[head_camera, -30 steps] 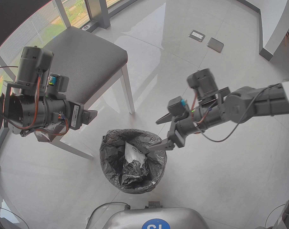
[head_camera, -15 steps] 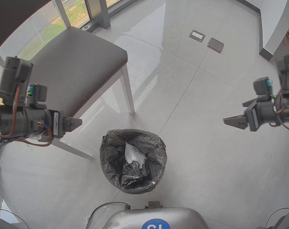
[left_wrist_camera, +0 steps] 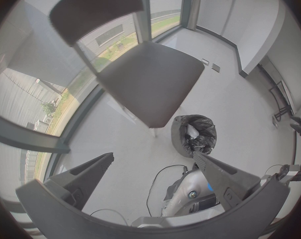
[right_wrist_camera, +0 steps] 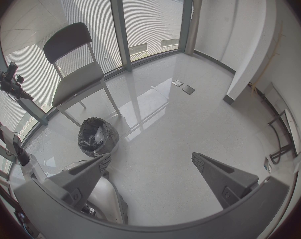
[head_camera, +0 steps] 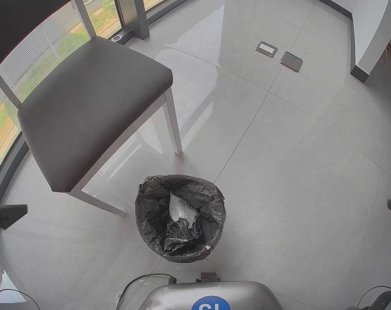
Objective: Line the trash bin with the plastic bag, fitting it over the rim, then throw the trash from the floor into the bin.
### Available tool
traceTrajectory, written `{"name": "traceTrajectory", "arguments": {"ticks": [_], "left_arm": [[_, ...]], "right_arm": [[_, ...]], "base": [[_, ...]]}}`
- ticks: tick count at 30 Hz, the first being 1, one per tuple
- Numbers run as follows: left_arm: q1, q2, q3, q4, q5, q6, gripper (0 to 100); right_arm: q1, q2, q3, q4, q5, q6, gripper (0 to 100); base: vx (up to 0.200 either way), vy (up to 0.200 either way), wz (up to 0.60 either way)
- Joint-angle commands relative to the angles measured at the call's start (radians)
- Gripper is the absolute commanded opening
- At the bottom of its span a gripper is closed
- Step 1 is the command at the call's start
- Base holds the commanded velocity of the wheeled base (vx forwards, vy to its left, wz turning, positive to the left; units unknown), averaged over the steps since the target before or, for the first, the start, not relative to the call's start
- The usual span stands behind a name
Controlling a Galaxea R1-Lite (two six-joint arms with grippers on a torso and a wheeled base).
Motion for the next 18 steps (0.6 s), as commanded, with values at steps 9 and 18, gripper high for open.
{"name": "traceTrajectory", "arguments": {"ticks": [9,18], "left_arm": [[0.302,-0.683,-0.052,0.471,0.037,0.062,100],[0.342,-0.908,-0.069,0.655,0.054,0.110,100]], "right_arm": [[-0.167,-0.666,0.055,0.420,-0.070,0.109,100],[-0.172,-0.666,-0.063,0.501,-0.144,0.089,100]], "base": [[0.000,0.000,0.00],[0.000,0.000,0.00]]}}
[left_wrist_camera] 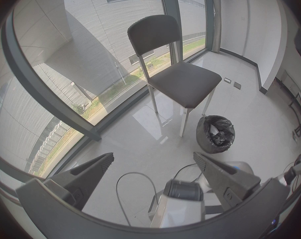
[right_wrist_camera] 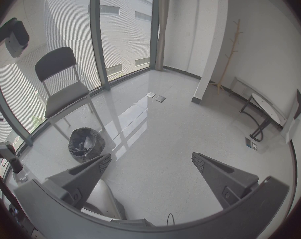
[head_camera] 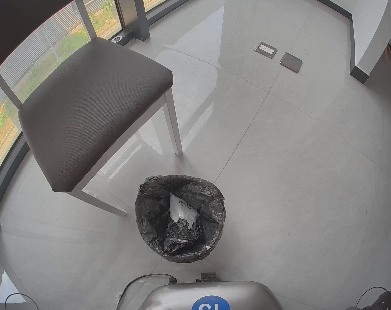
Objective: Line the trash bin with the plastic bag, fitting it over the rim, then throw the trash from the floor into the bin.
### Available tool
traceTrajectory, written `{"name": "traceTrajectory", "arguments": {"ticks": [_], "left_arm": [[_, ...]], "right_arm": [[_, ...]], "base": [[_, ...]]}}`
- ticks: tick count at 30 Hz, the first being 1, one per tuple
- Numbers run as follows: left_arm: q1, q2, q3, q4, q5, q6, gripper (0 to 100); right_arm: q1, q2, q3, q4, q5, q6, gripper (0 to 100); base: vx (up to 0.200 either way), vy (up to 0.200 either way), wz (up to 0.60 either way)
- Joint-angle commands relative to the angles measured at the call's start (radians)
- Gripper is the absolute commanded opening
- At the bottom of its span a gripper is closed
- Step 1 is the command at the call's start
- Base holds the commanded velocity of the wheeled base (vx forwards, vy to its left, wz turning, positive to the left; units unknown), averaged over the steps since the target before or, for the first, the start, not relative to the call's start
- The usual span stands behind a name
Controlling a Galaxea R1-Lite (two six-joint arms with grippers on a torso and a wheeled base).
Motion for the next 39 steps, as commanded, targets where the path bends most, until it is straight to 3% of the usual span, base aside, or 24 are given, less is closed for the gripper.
{"name": "traceTrajectory", "arguments": {"ticks": [1,3,8,11,12,17,22,23,24,25,26,29,31,34,36,39], "left_arm": [[0.041,-0.201,-0.071,0.179,0.012,0.029,100],[0.041,-0.201,-0.103,0.239,0.006,0.026,100],[0.041,-0.201,-0.047,0.203,0.012,-0.020,100],[0.041,-0.201,-0.014,0.174,0.015,-0.021,100],[0.041,-0.201,0.007,0.157,0.015,-0.017,100],[0.041,-0.201,0.059,0.136,0.015,-0.009,100],[0.041,-0.201,0.128,0.067,0.008,0.008,100],[0.041,-0.201,0.133,0.064,0.006,0.008,100],[0.041,-0.201,0.167,0.021,-0.004,0.008,100],[0.041,-0.201,0.173,0.013,-0.006,0.009,100],[0.041,-0.201,0.203,-0.024,-0.026,0.026,100],[0.041,-0.201,0.234,-0.079,-0.037,0.126,100],[0.041,-0.201,0.239,-0.111,-0.049,0.224,100],[0.041,-0.201,0.271,-0.156,-0.161,0.298,100],[0.041,-0.201,0.317,-0.214,-0.264,0.299,100],[0.039,-0.201,0.432,-0.361,-0.265,0.258,100]], "right_arm": [[-0.025,-0.053,-0.140,0.175,-0.065,0.005,100],[-0.028,-0.053,-0.209,0.293,-0.065,0.009,100],[-0.042,-0.056,-0.217,0.298,-0.082,0.066,100],[-0.126,-0.058,-0.214,0.304,-0.084,0.066,100],[-0.206,-0.067,-0.203,0.324,-0.075,0.078,100],[-0.201,-0.070,-0.159,0.343,-0.029,0.114,100],[-0.154,-0.150,0.188,-0.084,0.054,0.088,100],[-0.154,-0.150,0.202,-0.102,0.054,0.088,100],[-0.154,-0.150,0.360,-0.316,0.063,0.072,100],[-0.154,-0.150,0.386,-0.351,0.067,0.069,100],[-0.154,-0.150,0.516,-0.527,0.093,0.031,100],[-0.155,-0.150,0.742,-0.793,0.174,-0.067,100],[-0.154,-0.150,0.745,-0.862,0.217,-0.081,100],[-0.154,-0.150,0.740,-0.820,0.232,-0.084,100],[-0.154,-0.150,0.745,-0.833,0.229,-0.078,100],[-0.154,-0.150,0.745,-0.840,0.231,-0.057,100]], "base": [[0.000,0.000,0.00],[0.000,0.000,0.00],[0.000,0.000,0.00],[0.000,0.000,0.00],[0.000,0.000,0.00],[0.000,0.000,0.00],[0.000,0.000,0.00],[0.000,0.000,0.00],[0.000,0.000,0.00],[0.000,0.000,0.00],[0.000,0.000,0.00],[0.000,0.000,0.00],[0.000,0.000,0.00],[0.000,0.000,0.00],[0.000,0.000,0.00],[0.000,0.000,0.00]]}}
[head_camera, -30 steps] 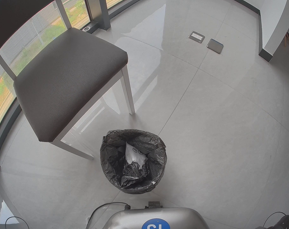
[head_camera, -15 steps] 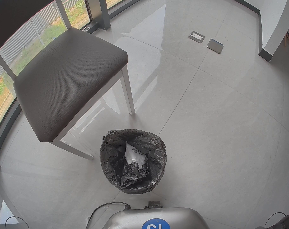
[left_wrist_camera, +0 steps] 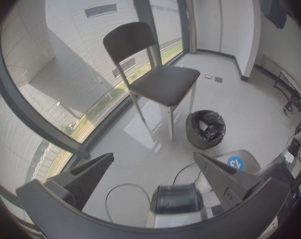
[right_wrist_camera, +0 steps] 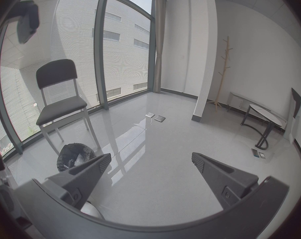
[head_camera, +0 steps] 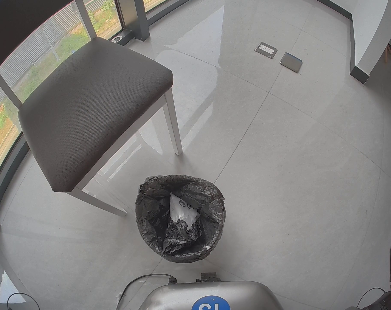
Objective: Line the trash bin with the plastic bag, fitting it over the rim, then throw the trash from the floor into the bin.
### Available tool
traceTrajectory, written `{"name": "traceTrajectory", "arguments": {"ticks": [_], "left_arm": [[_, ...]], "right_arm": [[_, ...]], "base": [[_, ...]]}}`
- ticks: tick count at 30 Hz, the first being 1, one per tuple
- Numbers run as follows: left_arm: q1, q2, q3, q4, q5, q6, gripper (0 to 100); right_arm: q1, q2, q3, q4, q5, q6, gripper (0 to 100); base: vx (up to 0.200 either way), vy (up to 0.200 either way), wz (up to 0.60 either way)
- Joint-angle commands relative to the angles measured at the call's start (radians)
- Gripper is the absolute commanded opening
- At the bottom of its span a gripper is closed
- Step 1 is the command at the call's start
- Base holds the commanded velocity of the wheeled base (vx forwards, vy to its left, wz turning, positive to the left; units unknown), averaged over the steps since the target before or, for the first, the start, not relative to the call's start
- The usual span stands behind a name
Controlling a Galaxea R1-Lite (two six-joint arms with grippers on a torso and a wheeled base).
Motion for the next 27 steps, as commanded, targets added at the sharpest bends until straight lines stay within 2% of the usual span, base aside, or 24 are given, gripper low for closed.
{"name": "traceTrajectory", "arguments": {"ticks": [1,3,4,5,6,8,10,12,16,18,20,27], "left_arm": [[-0.001,-0.010,0.243,-0.269,-0.102,0.016,100],[0.000,-0.010,0.331,-0.389,-0.068,-0.059,100],[0.000,-0.010,0.337,-0.398,-0.064,-0.065,100],[0.000,-0.010,0.418,-0.533,-0.025,-0.122,100],[0.000,-0.010,0.470,-0.627,-0.016,-0.133,100],[0.000,-0.010,0.605,-0.818,-0.012,-0.125,100],[0.000,-0.010,0.760,-1.049,-0.016,-0.065,100],[-0.001,-0.010,0.843,-1.234,-0.032,-0.010,100],[0.000,-0.010,0.823,-1.144,-0.096,-0.064,100],[0.000,-0.010,0.823,-1.144,-0.133,-0.093,100],[0.000,-0.010,0.840,-1.142,-0.202,-0.058,100],[0.000,-0.010,0.842,-1.145,-0.220,-0.052,100]], "right_arm": [[0.009,-0.016,0.127,-0.079,0.060,-0.002,100],[0.011,-0.015,0.127,-0.015,0.066,0.035,100],[0.012,-0.015,0.127,-0.009,0.063,0.038,100],[0.009,-0.016,0.122,0.011,0.058,0.045,100],[0.009,-0.016,0.127,-0.007,0.064,0.045,100],[0.009,-0.016,0.127,-0.010,0.060,0.046,100],[0.009,-0.016,0.127,-0.010,0.058,0.046,100],[0.009,-0.016,0.127,-0.010,0.061,0.045,100],[0.009,-0.016,0.127,-0.010,0.066,0.045,100],[0.009,-0.016,0.127,-0.015,0.064,0.041,100],[0.009,-0.016,0.127,-0.013,0.066,0.040,100],[0.009,-0.016,0.127,-0.015,0.069,0.040,100]], "base": [[0.000,0.000,0.00],[0.000,0.000,0.00],[0.000,0.000,0.00],[0.000,0.000,0.00],[0.000,0.000,0.00],[0.000,0.000,0.00],[0.000,0.000,0.00],[0.000,0.000,0.00],[0.000,0.000,0.00],[0.000,0.000,0.00],[0.000,0.000,0.00],[0.000,0.000,0.00]]}}
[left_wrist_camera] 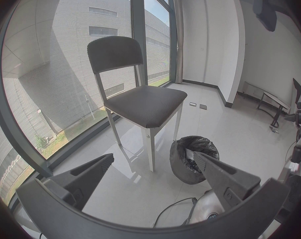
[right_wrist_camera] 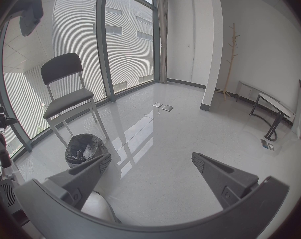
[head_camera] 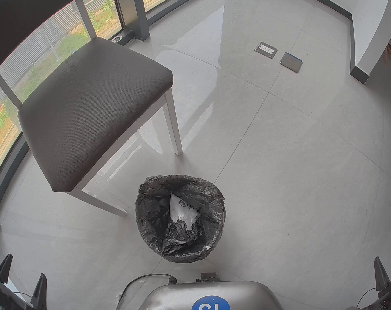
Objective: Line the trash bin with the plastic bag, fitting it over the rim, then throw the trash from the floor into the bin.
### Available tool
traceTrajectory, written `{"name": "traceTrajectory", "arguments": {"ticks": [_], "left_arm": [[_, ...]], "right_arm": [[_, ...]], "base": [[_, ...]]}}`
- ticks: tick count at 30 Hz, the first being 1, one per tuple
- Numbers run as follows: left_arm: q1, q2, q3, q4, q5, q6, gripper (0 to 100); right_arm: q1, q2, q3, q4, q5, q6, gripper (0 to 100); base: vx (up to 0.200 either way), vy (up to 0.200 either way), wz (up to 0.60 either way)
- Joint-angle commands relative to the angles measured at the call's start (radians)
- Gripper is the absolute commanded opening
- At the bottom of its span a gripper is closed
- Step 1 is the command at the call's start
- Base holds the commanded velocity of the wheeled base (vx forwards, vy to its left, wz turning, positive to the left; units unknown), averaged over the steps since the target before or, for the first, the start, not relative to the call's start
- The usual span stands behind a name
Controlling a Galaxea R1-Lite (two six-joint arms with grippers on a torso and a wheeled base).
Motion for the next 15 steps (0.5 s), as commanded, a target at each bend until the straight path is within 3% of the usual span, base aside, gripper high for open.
{"name": "traceTrajectory", "arguments": {"ticks": [1,15], "left_arm": [[0.000,-0.013,0.022,0.001,-0.001,-0.007,100],[0.000,-0.013,0.024,-0.002,0.005,0.004,100]], "right_arm": [[0.001,-0.013,0.017,0.001,0.002,0.000,100],[0.001,-0.013,0.017,0.001,0.005,-0.008,100]], "base": [[0.000,0.000,0.00],[0.000,0.000,0.00]]}}
